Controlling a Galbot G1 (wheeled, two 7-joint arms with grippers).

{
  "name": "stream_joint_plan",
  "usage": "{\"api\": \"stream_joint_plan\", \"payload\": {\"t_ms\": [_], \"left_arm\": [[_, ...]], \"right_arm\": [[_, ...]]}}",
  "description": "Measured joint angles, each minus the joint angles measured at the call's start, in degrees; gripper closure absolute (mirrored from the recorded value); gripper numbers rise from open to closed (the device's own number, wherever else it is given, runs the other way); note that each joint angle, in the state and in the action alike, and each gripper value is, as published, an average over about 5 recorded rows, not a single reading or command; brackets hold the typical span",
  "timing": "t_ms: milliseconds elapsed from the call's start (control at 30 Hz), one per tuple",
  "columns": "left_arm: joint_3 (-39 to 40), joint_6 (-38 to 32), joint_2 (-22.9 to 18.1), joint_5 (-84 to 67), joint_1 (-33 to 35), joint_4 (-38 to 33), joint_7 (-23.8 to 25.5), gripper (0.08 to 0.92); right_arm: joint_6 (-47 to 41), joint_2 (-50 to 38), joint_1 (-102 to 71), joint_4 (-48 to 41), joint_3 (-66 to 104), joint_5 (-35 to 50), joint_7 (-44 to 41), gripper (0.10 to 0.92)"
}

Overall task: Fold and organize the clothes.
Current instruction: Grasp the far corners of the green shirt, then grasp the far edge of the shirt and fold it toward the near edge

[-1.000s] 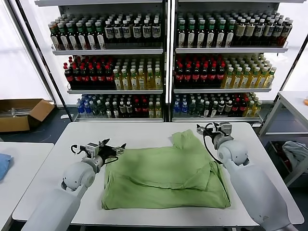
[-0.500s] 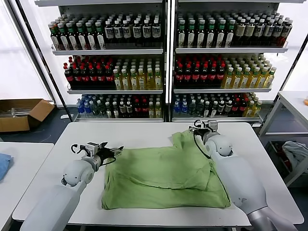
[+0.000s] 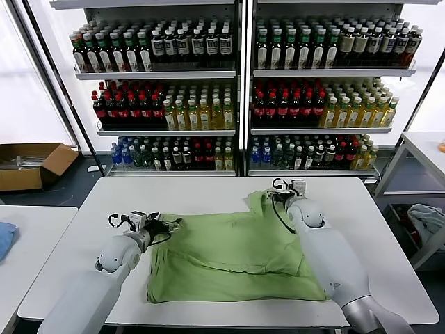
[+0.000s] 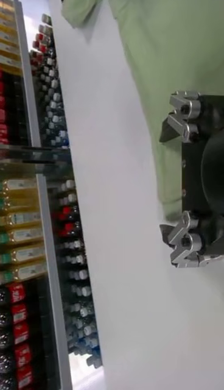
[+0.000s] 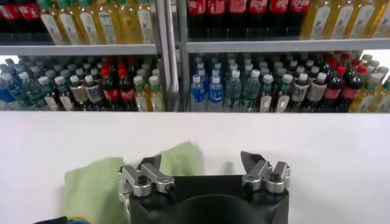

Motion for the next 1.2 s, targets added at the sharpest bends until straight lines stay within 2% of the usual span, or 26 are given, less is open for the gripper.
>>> {"api": "stream_joint_plan", "payload": {"t_ms": [67, 167, 800, 900, 967, 1200], "left_arm": [[0.0, 0.0, -0.3, 0.1, 0.2, 0.1, 0.0, 0.193], [0.0, -0.1, -0.5, 0.2, 0.6, 0.2, 0.0, 0.260], [-0.2, -0.2, -2.2, 0.1, 2.1, 0.9, 0.1, 0.805], [-0.2, -0.2, -2.6, 0.2, 2.1, 1.2, 0.0, 0.879], [-0.2, -0.2, -2.8, 0.3, 2.1, 1.3, 0.0, 0.905], [-0.8, -0.9, -3.3, 1.1, 2.1, 1.1, -0.2, 0.909]], "right_arm": [[0.0, 0.1, -0.2, -0.1, -0.1, -0.3, 0.0, 0.206], [0.0, 0.3, -0.4, -0.1, -0.3, -0.8, 0.0, 0.267], [0.1, -1.1, -3.7, 3.5, -0.6, -1.4, 0.1, 0.830], [0.1, -1.7, -4.5, 4.6, -0.3, -0.9, 0.1, 0.898], [0.1, -1.9, -5.0, 5.3, -0.1, -0.6, 0.0, 0.915], [0.2, -2.4, -5.7, 8.3, 1.4, 0.2, 0.0, 0.919]]}}
